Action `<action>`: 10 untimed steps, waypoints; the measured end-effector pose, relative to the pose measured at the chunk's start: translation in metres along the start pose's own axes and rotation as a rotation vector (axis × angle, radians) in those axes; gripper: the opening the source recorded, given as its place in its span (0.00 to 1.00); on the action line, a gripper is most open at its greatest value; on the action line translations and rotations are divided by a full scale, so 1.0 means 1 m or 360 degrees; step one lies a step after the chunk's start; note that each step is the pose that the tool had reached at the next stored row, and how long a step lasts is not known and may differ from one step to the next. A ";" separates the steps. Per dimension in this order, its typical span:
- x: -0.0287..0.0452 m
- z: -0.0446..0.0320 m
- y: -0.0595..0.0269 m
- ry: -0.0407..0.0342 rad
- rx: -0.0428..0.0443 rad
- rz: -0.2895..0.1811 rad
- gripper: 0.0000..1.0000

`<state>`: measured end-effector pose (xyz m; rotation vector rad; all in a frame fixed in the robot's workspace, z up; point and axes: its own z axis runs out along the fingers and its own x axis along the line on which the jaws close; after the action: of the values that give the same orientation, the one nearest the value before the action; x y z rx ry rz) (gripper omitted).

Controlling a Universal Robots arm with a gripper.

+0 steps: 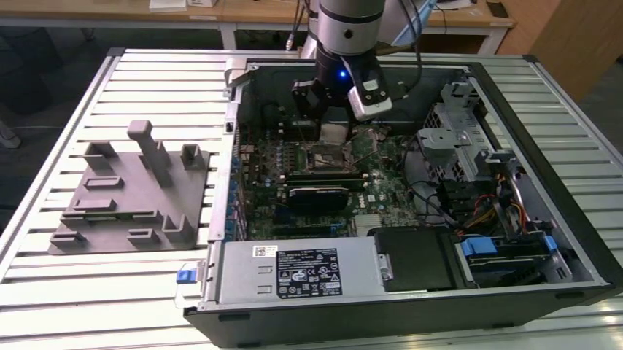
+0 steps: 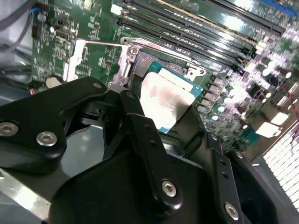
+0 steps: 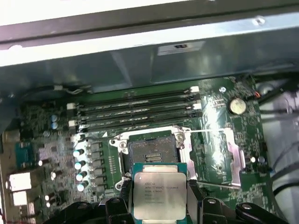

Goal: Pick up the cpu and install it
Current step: 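Place the cpu into insertion slot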

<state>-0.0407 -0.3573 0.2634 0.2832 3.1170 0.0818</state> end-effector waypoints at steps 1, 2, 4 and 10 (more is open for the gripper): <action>0.0000 0.0000 0.0000 -0.0002 0.0000 0.0029 0.54; 0.0000 0.0001 0.0000 -0.0003 0.0000 0.0058 0.54; 0.0000 0.0001 0.0000 -0.0006 0.0001 0.0115 0.54; 0.0000 0.0004 0.0000 -0.0015 0.0001 0.0289 0.54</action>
<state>-0.0407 -0.3572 0.2630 0.5643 3.0737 0.0801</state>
